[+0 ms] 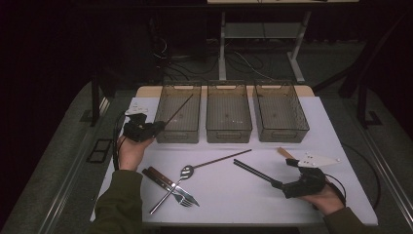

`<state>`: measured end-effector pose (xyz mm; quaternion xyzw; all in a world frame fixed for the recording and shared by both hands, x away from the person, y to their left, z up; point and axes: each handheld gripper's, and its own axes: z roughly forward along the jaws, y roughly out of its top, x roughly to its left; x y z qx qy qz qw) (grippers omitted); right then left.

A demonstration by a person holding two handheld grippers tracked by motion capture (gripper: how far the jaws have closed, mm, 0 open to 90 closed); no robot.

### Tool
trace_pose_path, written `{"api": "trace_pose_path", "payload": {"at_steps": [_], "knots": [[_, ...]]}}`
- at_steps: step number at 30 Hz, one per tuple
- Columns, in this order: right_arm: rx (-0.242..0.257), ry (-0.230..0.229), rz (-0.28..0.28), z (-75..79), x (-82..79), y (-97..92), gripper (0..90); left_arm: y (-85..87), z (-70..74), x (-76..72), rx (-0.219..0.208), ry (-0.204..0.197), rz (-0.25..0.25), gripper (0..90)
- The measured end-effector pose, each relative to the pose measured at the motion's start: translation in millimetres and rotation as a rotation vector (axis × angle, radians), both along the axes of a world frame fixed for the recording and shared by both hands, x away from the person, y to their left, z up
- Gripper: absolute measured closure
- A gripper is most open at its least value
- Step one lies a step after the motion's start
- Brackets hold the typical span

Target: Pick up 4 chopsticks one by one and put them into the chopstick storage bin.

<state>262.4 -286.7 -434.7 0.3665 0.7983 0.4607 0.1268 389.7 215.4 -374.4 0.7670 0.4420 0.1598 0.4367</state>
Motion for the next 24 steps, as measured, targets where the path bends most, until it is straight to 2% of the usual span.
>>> {"api": "trace_pose_path", "payload": {"at_steps": [12,19,24], "knots": [[0.001,0.000,-0.001,0.2,-0.2,0.2,1.2,-7.9,8.7,26.6,0.005,-0.005,0.018,84.4],[0.001,0.001,0.000,0.1,-0.3,0.3,1.2,-11.9,3.3,40.6,0.019,0.007,0.019,84.4],[0.002,0.000,0.001,0.3,-0.6,0.2,1.2,-13.3,-0.9,51.3,0.009,0.017,0.031,84.4]]}}
